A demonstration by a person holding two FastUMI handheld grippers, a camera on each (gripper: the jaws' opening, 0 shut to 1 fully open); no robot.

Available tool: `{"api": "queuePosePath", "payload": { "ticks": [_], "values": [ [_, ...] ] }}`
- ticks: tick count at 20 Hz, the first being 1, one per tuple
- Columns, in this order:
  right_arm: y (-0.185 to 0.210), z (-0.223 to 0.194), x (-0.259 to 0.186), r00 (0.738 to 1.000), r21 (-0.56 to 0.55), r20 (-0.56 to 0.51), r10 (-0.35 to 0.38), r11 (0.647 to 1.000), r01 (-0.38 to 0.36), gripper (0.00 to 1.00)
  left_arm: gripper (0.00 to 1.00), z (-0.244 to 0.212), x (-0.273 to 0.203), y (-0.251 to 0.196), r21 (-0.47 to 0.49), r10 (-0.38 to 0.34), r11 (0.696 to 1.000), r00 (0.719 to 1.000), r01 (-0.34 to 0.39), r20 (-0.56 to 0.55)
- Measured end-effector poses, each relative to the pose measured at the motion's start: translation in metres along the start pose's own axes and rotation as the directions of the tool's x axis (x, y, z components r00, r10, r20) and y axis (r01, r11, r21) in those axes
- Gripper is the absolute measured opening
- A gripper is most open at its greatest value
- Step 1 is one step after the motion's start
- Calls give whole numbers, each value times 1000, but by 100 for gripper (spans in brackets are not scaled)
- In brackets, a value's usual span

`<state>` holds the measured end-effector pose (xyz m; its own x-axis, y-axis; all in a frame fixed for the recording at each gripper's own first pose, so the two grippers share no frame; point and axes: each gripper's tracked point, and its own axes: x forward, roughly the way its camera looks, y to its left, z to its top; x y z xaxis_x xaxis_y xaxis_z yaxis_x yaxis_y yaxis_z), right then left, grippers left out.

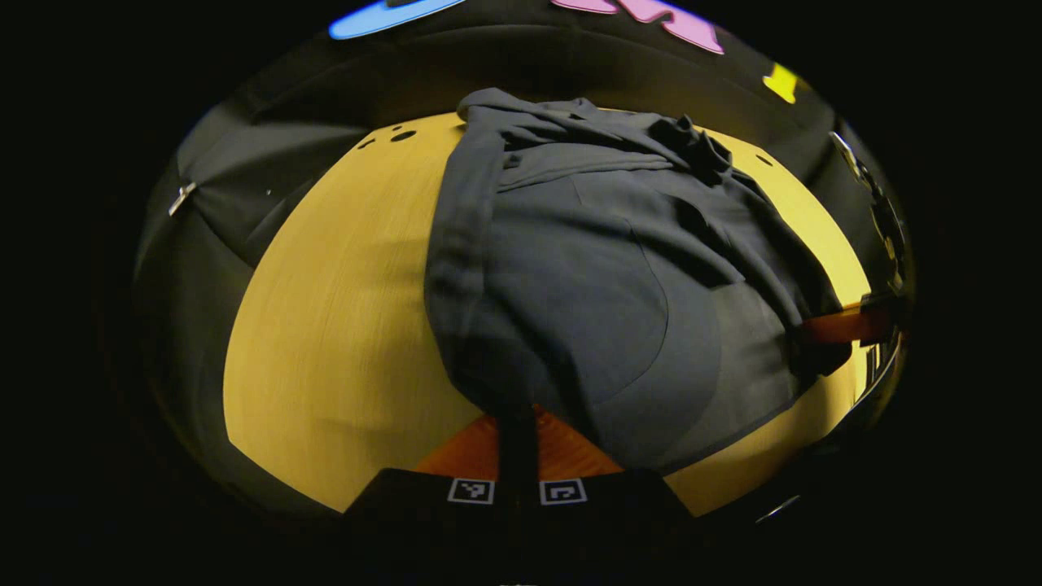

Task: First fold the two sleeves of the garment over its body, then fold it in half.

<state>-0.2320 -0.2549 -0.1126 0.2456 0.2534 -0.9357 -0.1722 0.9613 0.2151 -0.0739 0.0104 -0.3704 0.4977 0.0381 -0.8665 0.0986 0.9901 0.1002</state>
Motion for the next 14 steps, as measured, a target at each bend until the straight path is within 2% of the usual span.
{"api": "queuePosePath", "payload": {
  "ticks": [3, 6, 11, 14],
  "values": [
    [-3, 1, 1, 999, 25, 10, 44, 999, -44, 6, 6, 3, 0, -4, -18, -30, 999, 1000, 30, 3],
    [-2, 2, 0, 999, 36, 15, 29, 999, -30, 6, 6, 6, -5, -7, -80, -60, 995, 998, 60, 1],
    [10, 16, -14, 995, 39, 65, 74, 996, -76, 6, 6, 37, -31, -17, -152, -118, 980, 988, 131, 96],
    [17, 31, -22, 989, 52, 103, 102, 993, -108, 6, 5, 51, -36, -12, -200, -127, 968, 983, 152, 135]
  ]
}}
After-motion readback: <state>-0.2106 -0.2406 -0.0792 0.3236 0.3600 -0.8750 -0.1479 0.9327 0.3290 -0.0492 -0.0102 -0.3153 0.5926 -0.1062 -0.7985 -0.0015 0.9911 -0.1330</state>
